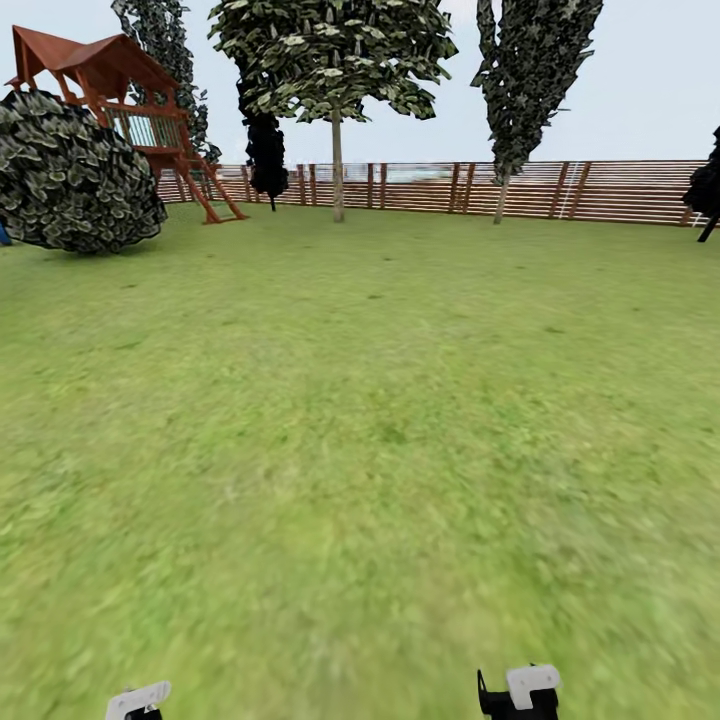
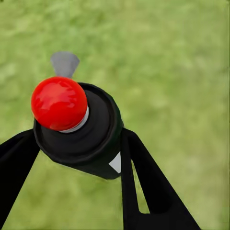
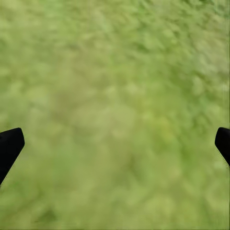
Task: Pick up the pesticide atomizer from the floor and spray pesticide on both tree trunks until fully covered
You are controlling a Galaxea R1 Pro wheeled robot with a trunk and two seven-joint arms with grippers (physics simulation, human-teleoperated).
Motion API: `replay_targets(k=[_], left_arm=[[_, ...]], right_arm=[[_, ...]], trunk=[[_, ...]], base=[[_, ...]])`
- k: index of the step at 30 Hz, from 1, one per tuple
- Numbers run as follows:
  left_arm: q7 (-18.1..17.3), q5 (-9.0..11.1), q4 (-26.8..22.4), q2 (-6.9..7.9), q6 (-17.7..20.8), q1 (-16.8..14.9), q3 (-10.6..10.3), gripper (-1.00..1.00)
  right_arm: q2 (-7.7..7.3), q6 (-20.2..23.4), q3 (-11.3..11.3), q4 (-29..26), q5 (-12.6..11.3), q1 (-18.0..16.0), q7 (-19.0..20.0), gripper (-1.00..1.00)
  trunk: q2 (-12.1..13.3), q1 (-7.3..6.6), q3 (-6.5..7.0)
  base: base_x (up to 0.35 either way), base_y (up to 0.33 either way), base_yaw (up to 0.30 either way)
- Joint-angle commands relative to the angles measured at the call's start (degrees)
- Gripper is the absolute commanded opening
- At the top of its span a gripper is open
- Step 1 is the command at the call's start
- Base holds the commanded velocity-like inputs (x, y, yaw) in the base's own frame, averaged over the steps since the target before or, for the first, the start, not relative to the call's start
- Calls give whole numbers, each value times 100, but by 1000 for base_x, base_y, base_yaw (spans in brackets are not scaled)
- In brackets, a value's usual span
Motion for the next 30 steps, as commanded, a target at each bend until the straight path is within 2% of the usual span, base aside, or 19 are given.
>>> replay_targets(k=[1,30], left_arm=[[-33,-34,5,0,-17,-4,51,-100],[-29,-32,5,9,-10,-4,58,-100]], right_arm=[[0,-12,-26,9,61,-5,-37,100],[0,-12,-28,9,61,-5,-37,100]], trunk=[[-2,3,-5],[-2,3,-5]], base=[[338,0,0],[338,0,0]])
